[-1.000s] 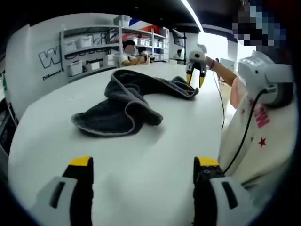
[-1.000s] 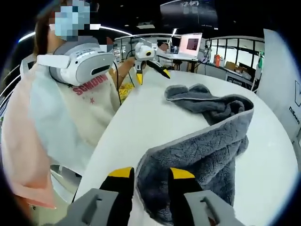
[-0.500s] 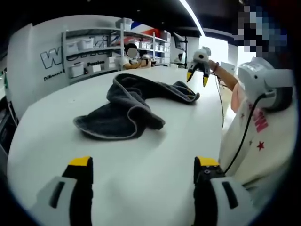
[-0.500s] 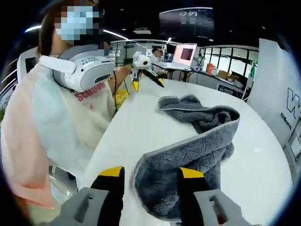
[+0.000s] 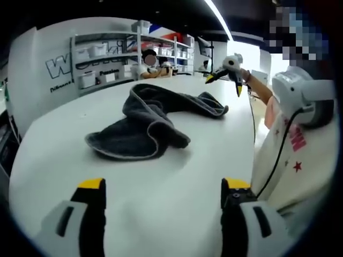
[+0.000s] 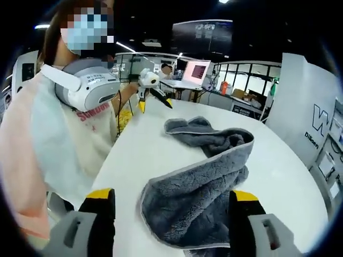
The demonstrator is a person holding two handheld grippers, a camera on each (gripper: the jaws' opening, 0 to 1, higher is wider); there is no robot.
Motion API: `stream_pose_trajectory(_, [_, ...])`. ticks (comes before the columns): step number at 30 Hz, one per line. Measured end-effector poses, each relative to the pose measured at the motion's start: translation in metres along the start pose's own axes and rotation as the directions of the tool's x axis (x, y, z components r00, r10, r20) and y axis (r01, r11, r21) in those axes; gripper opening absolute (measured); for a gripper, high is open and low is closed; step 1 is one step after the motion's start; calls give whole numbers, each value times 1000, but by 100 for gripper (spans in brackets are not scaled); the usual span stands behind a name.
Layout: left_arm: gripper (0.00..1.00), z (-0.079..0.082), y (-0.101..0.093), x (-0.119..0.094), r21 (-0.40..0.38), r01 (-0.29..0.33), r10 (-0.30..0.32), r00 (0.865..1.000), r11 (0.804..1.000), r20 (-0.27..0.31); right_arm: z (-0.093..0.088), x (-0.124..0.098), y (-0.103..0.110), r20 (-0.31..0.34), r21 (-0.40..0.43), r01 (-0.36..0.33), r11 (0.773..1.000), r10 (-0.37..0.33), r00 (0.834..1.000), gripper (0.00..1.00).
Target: Fold the towel on the table until its edges align and the towel forms a compact rectangular stack.
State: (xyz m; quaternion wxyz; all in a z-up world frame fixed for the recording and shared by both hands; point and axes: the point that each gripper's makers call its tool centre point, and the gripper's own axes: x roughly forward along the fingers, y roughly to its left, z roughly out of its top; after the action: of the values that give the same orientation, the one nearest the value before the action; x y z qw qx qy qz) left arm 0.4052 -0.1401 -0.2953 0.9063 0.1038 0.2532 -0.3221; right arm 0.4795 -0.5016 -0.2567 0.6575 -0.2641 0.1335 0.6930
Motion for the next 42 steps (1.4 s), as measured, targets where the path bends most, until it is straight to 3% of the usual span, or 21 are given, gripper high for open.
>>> stream_pose_trajectory(5, [99,8,6,0,-21,-19,20,999,1000,32,0,-8,-12,14,65,90,994,-91,996,99])
stream_pose_trajectory(18, [99,12,17,1,-53,-28,30,998,998,48,-8,-21,-14,24,87,143,986,-145,989,99])
stream_pose_trajectory(23, [99,27,30,-2,-66,-54,60,994,996,96,-11,-22,-16,30,91,155,984,-159,987,99])
stream_pose_trajectory(26, [99,33,34,-1,-68,-54,61,992,996,109,-16,-27,-28,20,125,207,970,-211,977,99])
stream_pose_trajectory(32, [99,40,46,-3,-49,-67,72,992,997,103,-15,-39,-39,48,115,242,963,-249,967,99])
stream_pose_trajectory(42, [99,49,69,1,-65,-100,106,989,993,100,-20,-46,-46,33,116,282,952,-288,957,99])
